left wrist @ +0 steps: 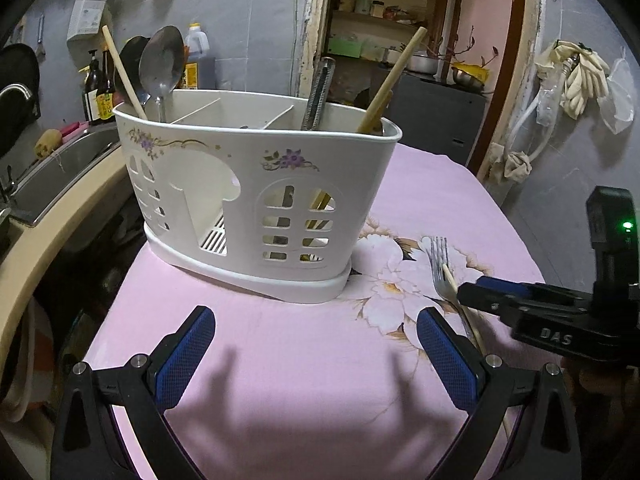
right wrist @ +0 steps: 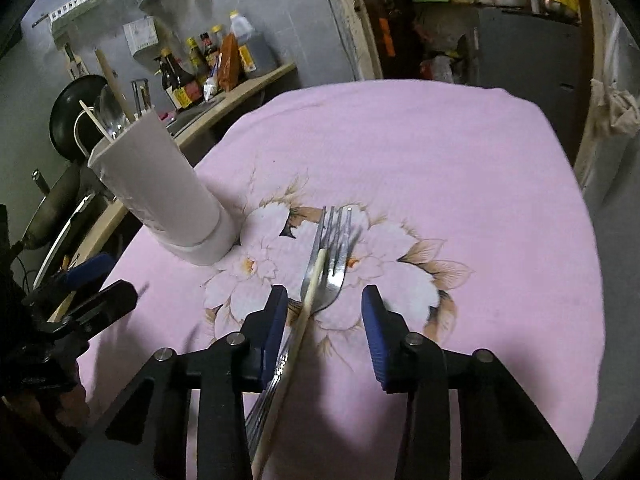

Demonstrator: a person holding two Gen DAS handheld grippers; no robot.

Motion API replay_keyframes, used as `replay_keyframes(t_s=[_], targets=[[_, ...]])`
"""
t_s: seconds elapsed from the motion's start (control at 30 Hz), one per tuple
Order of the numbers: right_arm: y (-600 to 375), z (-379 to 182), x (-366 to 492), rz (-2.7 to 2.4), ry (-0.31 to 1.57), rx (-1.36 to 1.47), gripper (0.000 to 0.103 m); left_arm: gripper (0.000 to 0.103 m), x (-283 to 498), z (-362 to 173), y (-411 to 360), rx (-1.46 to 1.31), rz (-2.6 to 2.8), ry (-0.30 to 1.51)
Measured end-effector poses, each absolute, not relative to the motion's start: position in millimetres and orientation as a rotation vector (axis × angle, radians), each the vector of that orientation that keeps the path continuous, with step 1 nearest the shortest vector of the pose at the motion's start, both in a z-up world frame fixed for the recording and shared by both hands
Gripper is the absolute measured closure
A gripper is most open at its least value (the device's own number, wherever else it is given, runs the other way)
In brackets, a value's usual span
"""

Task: Organize utensils
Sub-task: 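Move both open tools back to the last fork and chopstick, then grasp the wooden chopstick with the right tool, then grasp the silver fork by its handle with the left tool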

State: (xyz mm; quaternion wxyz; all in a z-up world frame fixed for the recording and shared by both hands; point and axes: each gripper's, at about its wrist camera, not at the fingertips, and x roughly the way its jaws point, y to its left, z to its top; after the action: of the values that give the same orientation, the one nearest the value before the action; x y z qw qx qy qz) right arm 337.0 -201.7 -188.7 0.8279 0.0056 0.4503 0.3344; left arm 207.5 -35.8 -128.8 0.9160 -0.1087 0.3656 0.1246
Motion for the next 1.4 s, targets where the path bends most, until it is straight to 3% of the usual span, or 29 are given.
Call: replay_keyframes(t_s=[0.17,0.3,0.63,1.23,1.4], targets=[[-194.6,-190.5,342.5,0.722,0.975,0.021,0.077,0.001,207.0,-128.1,-37.5,-0.230,0.243,0.758],[-196.1,-192.2,346.6,0.725,0.987,0.014,0.094,0.002,208.9,-127.7,-43.7,-0.234,0.202,0.765],[-248.3,-192.1,342.0,0.662,1.002,0.039,0.099,0.008,234.9,-130.3,-68.5,-0.242,0.059,0.793],[-304.6,-216.3,356.4,0.520,1.041,0.262,0.099,0.051,323.5,-159.3,-101.1,-0.256,-0.032,0.909],[-301.6,-221.1,359.4,0.490,1.042,0.303,0.099,0.052,333.6,-159.1,-100.2,-0.244,-0.027,0.890]])
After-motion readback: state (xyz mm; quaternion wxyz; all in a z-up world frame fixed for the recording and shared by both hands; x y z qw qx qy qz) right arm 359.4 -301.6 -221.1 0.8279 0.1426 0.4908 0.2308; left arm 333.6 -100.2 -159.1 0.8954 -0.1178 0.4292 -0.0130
